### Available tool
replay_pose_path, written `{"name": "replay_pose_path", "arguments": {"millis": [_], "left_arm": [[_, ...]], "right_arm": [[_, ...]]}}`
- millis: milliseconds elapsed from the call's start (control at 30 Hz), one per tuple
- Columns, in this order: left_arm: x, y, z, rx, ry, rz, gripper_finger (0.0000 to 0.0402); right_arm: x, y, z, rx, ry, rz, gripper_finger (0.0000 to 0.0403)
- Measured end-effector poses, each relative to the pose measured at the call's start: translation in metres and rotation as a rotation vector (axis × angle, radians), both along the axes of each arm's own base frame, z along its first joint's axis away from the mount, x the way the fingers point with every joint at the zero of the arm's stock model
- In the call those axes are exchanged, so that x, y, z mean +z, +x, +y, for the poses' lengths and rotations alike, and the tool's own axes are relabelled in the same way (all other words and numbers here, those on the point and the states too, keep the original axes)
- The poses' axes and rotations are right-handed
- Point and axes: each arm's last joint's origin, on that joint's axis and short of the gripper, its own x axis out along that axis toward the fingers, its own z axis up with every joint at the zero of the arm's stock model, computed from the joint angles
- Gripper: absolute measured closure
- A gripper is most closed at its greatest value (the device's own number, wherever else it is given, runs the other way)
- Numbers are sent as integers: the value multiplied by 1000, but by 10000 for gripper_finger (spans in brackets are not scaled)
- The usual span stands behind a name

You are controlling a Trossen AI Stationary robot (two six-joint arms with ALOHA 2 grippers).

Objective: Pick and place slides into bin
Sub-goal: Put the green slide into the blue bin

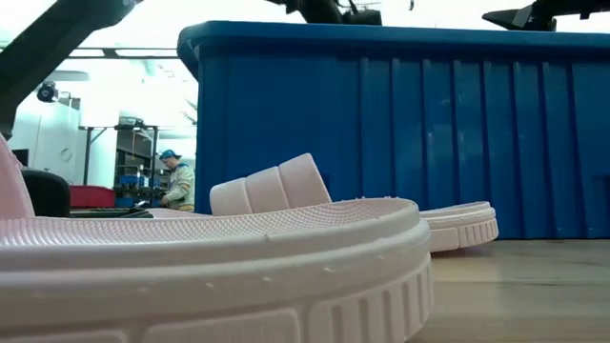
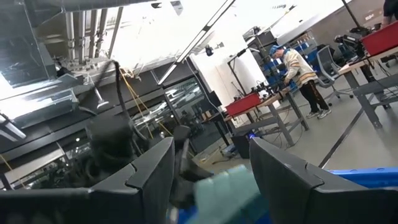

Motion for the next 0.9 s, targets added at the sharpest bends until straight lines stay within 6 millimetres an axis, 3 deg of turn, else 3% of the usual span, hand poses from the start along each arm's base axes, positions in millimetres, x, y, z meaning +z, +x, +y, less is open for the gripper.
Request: {"name": "replay_pose_path", "arguments": {"millis": [133,367,567,900], "left_arm": [[-19,14,1,2,37,29,401],[3,33,-14,-61,49,-207,401],[-2,39,-20,-139,6,-231,401],[-49,39,-9,75,108,18,401]], "right_arm": [[1,0,0,0,-1,-6,202],[9,-4,1,0,-14,-108,202],[10,-5,1,13,5,-140,202],[10,-5,1,23,24,-155,202]]}}
